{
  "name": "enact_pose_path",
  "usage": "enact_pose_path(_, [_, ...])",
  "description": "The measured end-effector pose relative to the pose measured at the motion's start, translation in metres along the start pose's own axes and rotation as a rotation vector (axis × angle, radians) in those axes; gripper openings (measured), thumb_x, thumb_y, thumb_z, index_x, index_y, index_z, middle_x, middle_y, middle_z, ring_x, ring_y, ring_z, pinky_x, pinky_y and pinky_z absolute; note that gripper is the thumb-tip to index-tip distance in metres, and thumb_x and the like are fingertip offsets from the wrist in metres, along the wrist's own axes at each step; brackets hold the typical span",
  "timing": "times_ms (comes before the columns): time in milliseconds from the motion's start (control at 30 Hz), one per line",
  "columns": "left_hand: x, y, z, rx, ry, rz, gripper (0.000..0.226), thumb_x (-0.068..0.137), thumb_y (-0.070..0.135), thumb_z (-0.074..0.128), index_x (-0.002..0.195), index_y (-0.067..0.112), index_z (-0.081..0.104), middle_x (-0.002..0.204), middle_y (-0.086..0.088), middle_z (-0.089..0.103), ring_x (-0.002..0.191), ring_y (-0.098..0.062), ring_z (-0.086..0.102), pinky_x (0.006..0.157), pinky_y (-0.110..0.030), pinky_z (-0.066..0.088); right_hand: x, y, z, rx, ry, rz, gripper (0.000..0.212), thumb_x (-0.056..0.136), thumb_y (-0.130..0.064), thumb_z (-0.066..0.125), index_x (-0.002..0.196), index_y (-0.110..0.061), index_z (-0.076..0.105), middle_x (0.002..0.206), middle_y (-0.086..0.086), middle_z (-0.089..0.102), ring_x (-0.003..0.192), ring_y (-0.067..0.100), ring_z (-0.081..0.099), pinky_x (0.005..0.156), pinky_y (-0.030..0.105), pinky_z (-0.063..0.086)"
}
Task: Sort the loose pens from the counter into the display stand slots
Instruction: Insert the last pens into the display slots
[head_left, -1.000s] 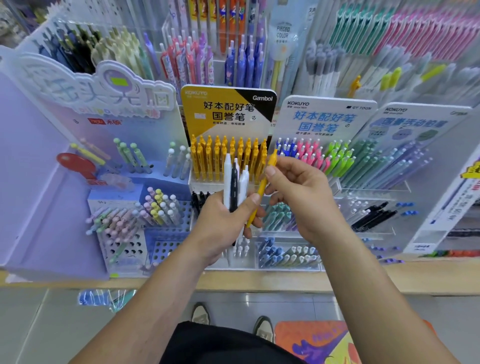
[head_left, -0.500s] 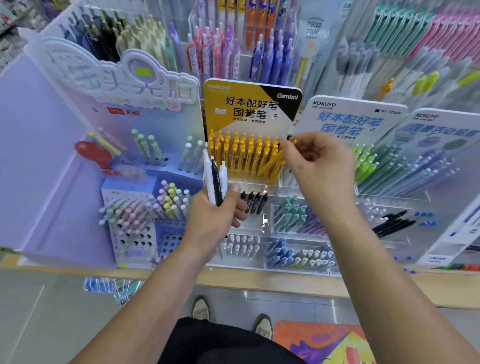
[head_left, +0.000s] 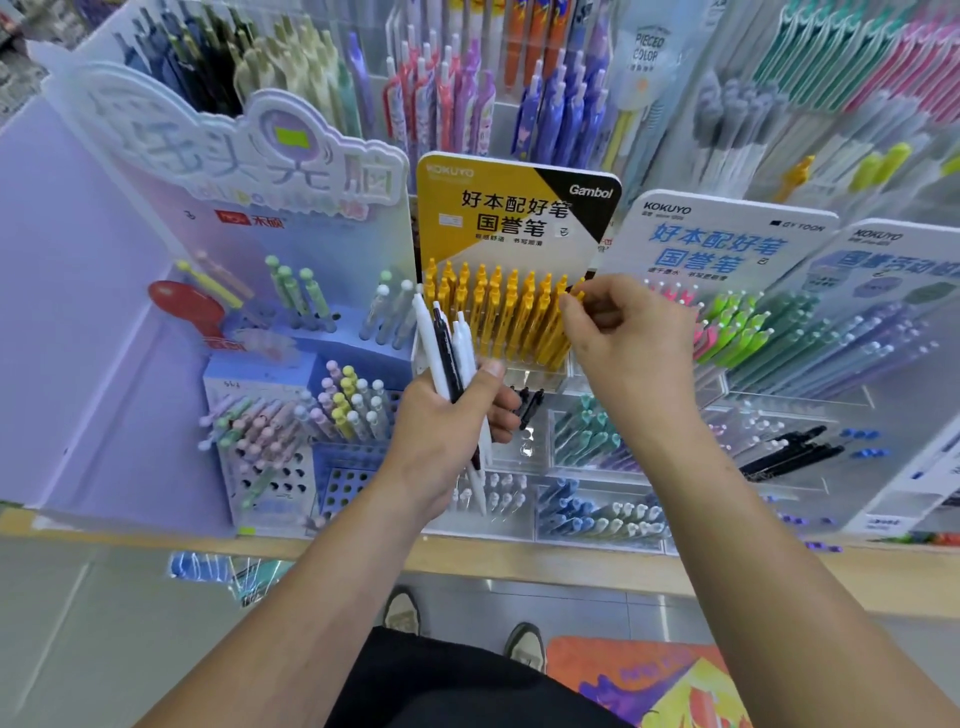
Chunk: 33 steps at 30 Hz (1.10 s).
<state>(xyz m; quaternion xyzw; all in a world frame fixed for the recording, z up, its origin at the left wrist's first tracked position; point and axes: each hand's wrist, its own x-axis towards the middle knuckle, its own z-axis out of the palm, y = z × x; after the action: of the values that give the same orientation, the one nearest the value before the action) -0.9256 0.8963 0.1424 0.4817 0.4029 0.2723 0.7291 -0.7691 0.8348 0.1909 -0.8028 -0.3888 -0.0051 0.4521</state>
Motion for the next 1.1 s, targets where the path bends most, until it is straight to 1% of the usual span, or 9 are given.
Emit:
enact_pose_path(100, [-0.001,0.003,0.001,-0.015,-0.014,-0.004,0.015,0.104,0.021,0.065,0.102,0.007,0.069,0.077,-0.011,0.074,0.067,-0.021,0.069,0.063,-0.033,0.059,-0.007,0.004,0.009,-0.226,-0.047,-0.140,0.016,0.092,-0.030,0.074,0.098,-0.016,0.077,0.092,-0.004,0.058,0.083,0.013,0.055,0.061,0.031,0.045])
enact_pose_path(200, [-0.002,0.006,0.002,-0.048,-0.051,-0.021,0.017,0.104,0.020,0.065,0.105,0.003,0.069,0.079,-0.012,0.074,0.068,-0.022,0.070,0.067,-0.037,0.062,-0.010,0.002,0.014,-0.366,-0.038,-0.132,0.022,0.093,-0.038,0.071,0.099,-0.017,0.073,0.100,-0.001,0.050,0.084,0.011,0.047,0.056,0.026,0.033])
enact_pose_path(433, [-0.009,0.009,-0.002,-0.043,-0.107,-0.037,0.025,0.104,0.020,0.063,0.113,-0.003,0.066,0.082,-0.013,0.075,0.070,-0.023,0.071,0.065,-0.033,0.060,0.001,-0.005,0.003,-0.488,-0.140,-0.022,0.028,0.098,-0.040,0.065,0.102,-0.013,0.070,0.106,0.002,0.052,0.083,0.025,0.058,0.060,0.033,0.043])
enact_pose_path(633, [-0.011,0.008,0.002,-0.014,-0.108,-0.027,0.023,0.105,0.020,0.064,0.112,-0.001,0.068,0.083,-0.012,0.076,0.072,-0.022,0.072,0.069,-0.036,0.062,0.005,-0.007,0.005,-0.588,-0.220,-0.014,0.034,0.095,-0.046,0.067,0.107,-0.014,0.070,0.111,0.002,0.054,0.087,0.026,0.060,0.062,0.033,0.041])
enact_pose_path(733, [-0.013,0.009,0.003,-0.014,-0.157,-0.030,0.020,0.104,0.019,0.064,0.108,0.000,0.068,0.084,-0.014,0.075,0.072,-0.023,0.072,0.069,-0.037,0.062,-0.006,-0.002,-0.003,-0.418,-0.150,-0.095,0.037,0.092,-0.036,0.073,0.122,-0.015,0.067,0.116,0.003,0.055,0.083,0.022,0.059,0.061,0.037,0.050])
enact_pose_path(833, [-0.017,0.012,0.005,0.027,-0.260,-0.001,0.015,0.104,0.017,0.064,0.098,0.006,0.070,0.081,-0.016,0.072,0.069,-0.026,0.068,0.063,-0.036,0.058,-0.025,-0.009,-0.012,-0.166,-0.064,-0.186,0.025,0.092,-0.035,0.074,0.110,-0.017,0.075,0.103,-0.001,0.060,0.070,0.004,0.049,0.061,0.029,0.049])
enact_pose_path(900, [-0.018,0.011,0.006,0.079,-0.320,0.009,0.017,0.103,0.018,0.065,0.094,0.005,0.071,0.077,-0.015,0.070,0.064,-0.027,0.065,0.058,-0.036,0.054,-0.035,-0.021,-0.018,0.117,-0.235,0.001,0.021,0.094,-0.034,0.074,0.107,-0.017,0.076,0.085,-0.003,0.065,0.058,0.006,0.057,0.059,0.026,0.051])
enact_pose_path(1000, [-0.020,0.007,0.007,0.136,-0.398,0.005,0.017,0.103,0.017,0.065,0.097,0.002,0.071,0.078,-0.018,0.070,0.064,-0.029,0.065,0.058,-0.037,0.054,-0.042,-0.021,-0.025,0.621,-0.419,0.379,0.015,0.091,-0.017,0.077,0.095,-0.003,0.073,0.058,0.015,0.062,0.039,0.030,0.053,0.040,0.029,0.043])
enact_pose_path(1100, [-0.024,0.002,0.004,0.128,-0.393,-0.025,0.014,0.103,0.015,0.064,0.101,0.004,0.071,0.085,-0.019,0.075,0.070,-0.030,0.071,0.063,-0.041,0.061,-0.043,-0.006,-0.028,0.655,-0.393,0.471,0.013,0.087,-0.016,0.080,0.089,-0.005,0.075,0.057,0.009,0.060,0.045,0.016,0.049,0.043,0.026,0.035])
